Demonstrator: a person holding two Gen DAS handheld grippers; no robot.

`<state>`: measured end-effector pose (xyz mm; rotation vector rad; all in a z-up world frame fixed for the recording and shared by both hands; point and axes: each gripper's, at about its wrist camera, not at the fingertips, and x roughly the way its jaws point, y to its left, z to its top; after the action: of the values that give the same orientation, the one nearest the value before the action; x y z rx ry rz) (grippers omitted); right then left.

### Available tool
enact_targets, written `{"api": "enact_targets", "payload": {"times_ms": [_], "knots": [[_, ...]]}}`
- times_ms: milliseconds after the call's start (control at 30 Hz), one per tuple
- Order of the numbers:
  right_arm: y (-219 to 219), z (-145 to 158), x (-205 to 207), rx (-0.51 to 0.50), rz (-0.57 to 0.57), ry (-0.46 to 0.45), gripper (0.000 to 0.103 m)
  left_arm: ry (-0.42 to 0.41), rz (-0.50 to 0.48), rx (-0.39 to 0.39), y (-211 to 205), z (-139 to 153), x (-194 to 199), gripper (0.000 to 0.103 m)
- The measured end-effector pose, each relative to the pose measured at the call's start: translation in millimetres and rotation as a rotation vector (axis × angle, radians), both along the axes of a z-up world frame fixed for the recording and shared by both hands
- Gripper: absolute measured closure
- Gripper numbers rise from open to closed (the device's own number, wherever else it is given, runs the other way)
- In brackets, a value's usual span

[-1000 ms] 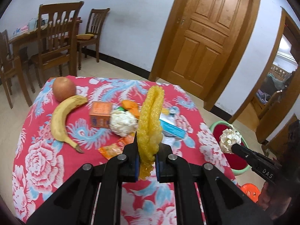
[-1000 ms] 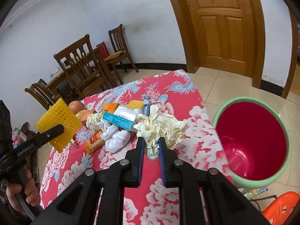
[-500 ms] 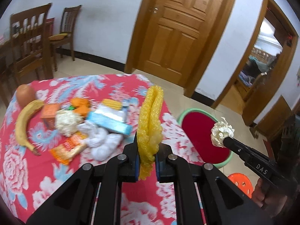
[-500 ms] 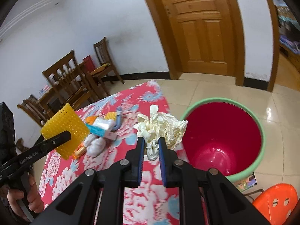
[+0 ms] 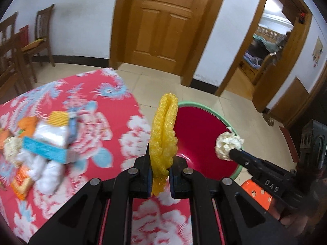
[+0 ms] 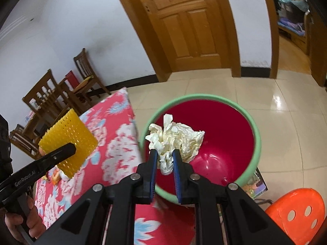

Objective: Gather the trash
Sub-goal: 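Carry both items over the red bin and open both tools to drop them, then move the left tool back to the table and grasp the yellow snack bag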

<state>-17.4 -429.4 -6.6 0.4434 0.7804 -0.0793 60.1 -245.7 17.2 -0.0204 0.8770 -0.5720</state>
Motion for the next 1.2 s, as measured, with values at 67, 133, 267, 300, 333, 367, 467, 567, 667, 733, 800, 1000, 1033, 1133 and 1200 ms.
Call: {"api": "enact_targets", "payload": {"times_ms": [67,133,267,300,333,367,467,567,667,733,800,1000,1033,1133,1200], "knots": [[-7.2,-8.5,0.5,0.012,-0.009,0.015,0.085,0.021,-0.029,0.008,-13.7,-6.4,2.6,0.092],[-15.8,-15.7,1.1,0.023,-0.020,0.031,0.085,0.037,-0.056,0.020,-25.0,-11.2,4.1,0.092],[-27.7,-23.1,-1.5,0.033,-0.045,0.046,0.082,0.061,-0.104,0.051,-45.8,-20.9,7.2,0.092],[-31.3,-24.8,-1.8,0.041,-0.050,0.049,0.081,0.065,-0.109,0.054,-49.3,-22.6,7.3,0.092],[-33.8,-26.5,-1.9,0.050,-0.060,0.053,0.078,0.065,-0.111,0.057,-52.8,-23.5,6.0,0.091],[-37.8,-29.4,-2.1,0.066,-0.069,0.056,0.067,0.068,-0.113,0.063,-54.7,-24.5,5.4,0.083],[-45.1,-36.4,-5.5,0.109,-0.088,0.068,0.055,0.071,-0.093,0.072,-55.3,-26.0,2.9,0.055],[-49.3,-40.4,-8.9,0.130,-0.104,0.085,0.052,0.062,-0.087,0.075,-54.5,-24.1,-1.0,0.051],[-48.5,-36.6,-14.0,0.118,-0.111,0.076,0.051,0.053,-0.078,0.081,-50.8,-20.9,-4.1,0.050],[-46.4,-33.1,-18.2,0.112,-0.111,0.065,0.049,0.047,-0.071,0.085,-46.7,-18.6,-6.3,0.050],[-44.6,-28.7,-19.9,0.109,-0.110,0.056,0.049,0.045,-0.063,0.081,-40.3,-17.1,-7.8,0.050],[-37.1,-16.5,-23.1,0.100,-0.096,0.030,0.049,0.049,-0.034,0.070,-23.5,-12.2,-11.0,0.049],[-36.0,-15.7,-23.7,0.097,-0.092,0.027,0.049,0.048,-0.030,0.070,-21.5,-11.4,-10.7,0.050],[-27.4,-10.5,-25.6,0.097,-0.081,0.024,0.049,0.048,-0.012,0.067,-10.9,-9.4,-12.5,0.050],[-22.3,-8.3,-27.3,0.095,-0.072,0.019,0.049,0.048,0.005,0.068,-1.6,-8.1,-14.2,0.050]]}}
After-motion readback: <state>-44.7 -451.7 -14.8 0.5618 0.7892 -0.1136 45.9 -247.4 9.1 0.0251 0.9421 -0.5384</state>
